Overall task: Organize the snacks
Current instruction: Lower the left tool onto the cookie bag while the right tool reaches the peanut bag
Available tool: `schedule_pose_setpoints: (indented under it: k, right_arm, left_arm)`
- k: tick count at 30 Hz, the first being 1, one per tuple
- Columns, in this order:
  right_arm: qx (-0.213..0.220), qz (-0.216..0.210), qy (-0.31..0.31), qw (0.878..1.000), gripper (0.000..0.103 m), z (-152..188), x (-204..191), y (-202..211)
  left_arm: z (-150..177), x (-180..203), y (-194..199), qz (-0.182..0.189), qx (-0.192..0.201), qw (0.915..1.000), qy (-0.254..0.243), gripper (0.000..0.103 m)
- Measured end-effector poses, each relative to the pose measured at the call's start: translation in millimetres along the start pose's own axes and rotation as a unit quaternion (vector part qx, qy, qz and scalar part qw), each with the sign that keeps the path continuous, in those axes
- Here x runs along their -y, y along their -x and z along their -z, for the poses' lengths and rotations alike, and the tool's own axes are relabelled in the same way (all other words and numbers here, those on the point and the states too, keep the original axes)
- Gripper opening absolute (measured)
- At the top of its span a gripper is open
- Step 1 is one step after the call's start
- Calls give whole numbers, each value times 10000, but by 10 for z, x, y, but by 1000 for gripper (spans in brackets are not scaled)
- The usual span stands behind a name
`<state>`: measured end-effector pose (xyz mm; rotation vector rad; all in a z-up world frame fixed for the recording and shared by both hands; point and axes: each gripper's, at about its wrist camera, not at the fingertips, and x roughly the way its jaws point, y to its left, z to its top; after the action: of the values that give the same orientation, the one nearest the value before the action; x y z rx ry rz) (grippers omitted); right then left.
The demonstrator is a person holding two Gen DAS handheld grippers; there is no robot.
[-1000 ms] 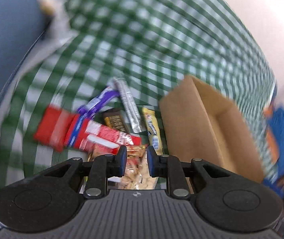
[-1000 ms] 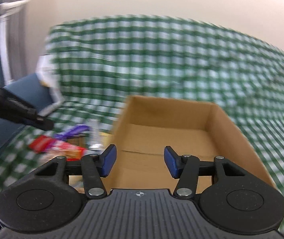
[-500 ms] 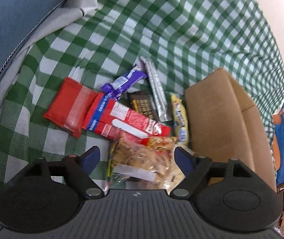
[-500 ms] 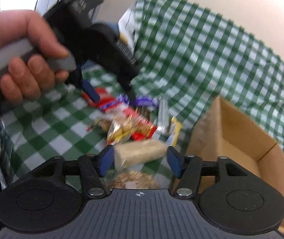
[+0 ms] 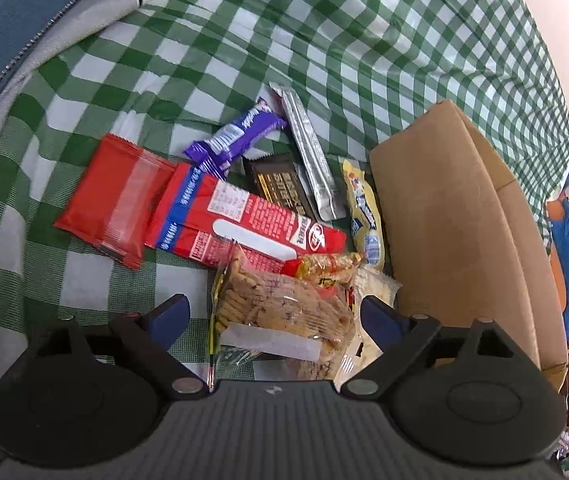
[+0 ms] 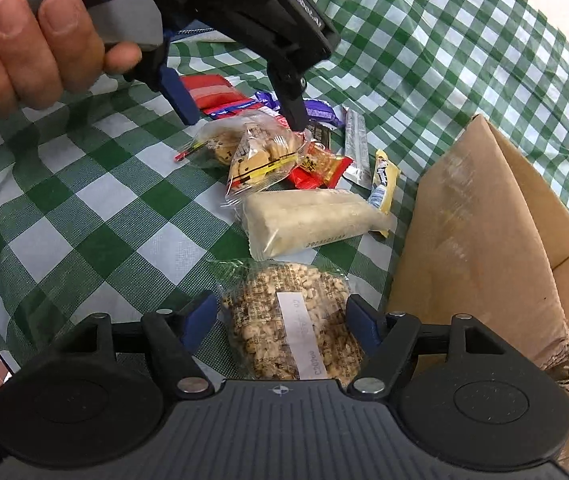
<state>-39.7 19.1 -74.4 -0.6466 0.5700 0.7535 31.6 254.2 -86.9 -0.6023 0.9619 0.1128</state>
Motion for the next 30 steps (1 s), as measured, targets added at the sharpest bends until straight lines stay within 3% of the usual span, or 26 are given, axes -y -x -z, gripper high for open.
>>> schedule_pose_setpoints:
  k: [10,12,14,17,21,25,30]
  right_arm:
    - [175,44,255,9995,56,46,-49,45]
    - [331,8,386,9987,46,58,-74,92]
    - [493,-32,544,9973,26,77,-118,144]
    - [655,-102,740,9950,10,84,-184,195]
    - [689,126,930,9932,11,92,-241,204]
    - [540,215,1089,9924,41,123,-260,188]
    - [399,260,1269,9908,40,169,-293,147]
  left_arm:
    - [57,23,-124,84,-38,9999,-76,96]
    - [59,37,-132,97,-43,9999,-120,96]
    - [60,34,-137,121,-45,9998,-131,96]
    - [70,30,-135,143,-40,9998,-141,95]
    - [65,31,-101,242,-4,9996,-167,82]
    - [73,48,-80,309,82,9991,-268,78]
    - [72,89,-71,379,140,9986,-353,77]
